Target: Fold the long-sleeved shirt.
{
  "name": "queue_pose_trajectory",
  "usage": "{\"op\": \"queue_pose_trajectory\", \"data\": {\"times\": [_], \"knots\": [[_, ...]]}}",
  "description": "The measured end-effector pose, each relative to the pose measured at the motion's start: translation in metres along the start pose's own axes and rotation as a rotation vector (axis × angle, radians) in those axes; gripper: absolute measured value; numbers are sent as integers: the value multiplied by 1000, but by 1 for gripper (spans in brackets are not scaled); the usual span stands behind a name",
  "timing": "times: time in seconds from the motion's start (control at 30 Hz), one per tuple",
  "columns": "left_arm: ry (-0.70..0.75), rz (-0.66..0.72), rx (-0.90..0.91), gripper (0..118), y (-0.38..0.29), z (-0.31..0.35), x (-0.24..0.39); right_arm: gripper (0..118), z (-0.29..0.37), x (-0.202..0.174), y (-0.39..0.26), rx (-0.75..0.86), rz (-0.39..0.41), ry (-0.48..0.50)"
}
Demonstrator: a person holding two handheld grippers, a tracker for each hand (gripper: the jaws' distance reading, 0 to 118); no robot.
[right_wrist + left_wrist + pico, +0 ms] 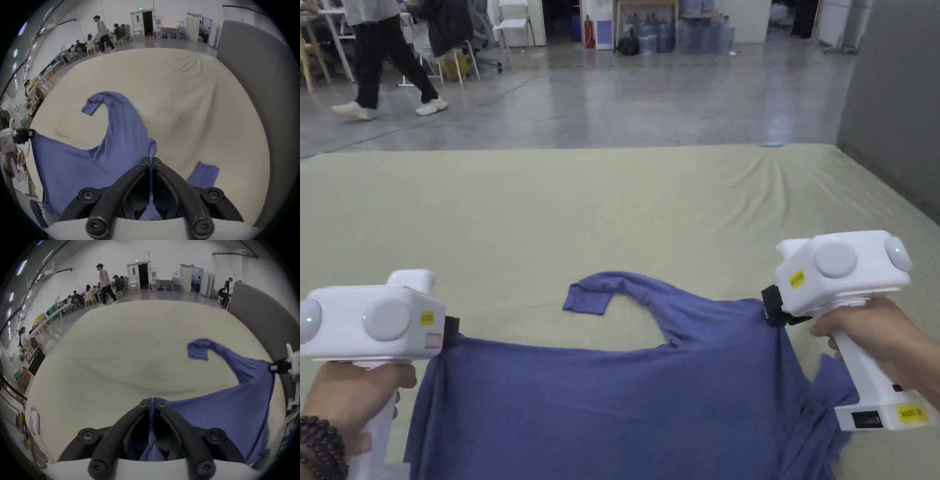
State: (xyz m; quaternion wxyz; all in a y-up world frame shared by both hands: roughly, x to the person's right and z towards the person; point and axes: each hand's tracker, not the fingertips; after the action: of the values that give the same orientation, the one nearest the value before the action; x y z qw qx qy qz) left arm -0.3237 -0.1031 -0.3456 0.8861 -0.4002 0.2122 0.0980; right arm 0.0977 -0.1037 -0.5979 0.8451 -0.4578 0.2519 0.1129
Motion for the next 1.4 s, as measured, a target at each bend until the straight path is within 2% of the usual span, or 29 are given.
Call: {"op": "queue_pose_trajectory", "data": {"times": [0.07,0.17,0.37,0.5,0.6,0.73,0.83,1.03,1.23,1.4], "knots": [[-23,-7,44,0,17,25,0,0,26,-2,10,44,30,4],[-59,16,142,0,57,67,1,0,72,0,40,130,24,16],[3,-30,356,0,190,164,7,0,202,17,159,360,33,-76],[-5,58,524,0,295,228,15,0,297,17,249,567,-7,-107],[1,60,606,0,350,262,27,0,352,8,296,705,-27,-193],[27,61,685,0,386,281,37,0,393,3,322,751,-65,-195],[66,48,676,0,391,273,42,0,385,4,324,741,-34,-217],[48,43,598,0,367,212,42,0,315,22,313,655,-87,-174],[39,32,499,0,350,144,38,0,243,30,293,577,-99,-179],[19,49,464,0,330,136,31,0,237,29,278,547,-83,-167]]}}
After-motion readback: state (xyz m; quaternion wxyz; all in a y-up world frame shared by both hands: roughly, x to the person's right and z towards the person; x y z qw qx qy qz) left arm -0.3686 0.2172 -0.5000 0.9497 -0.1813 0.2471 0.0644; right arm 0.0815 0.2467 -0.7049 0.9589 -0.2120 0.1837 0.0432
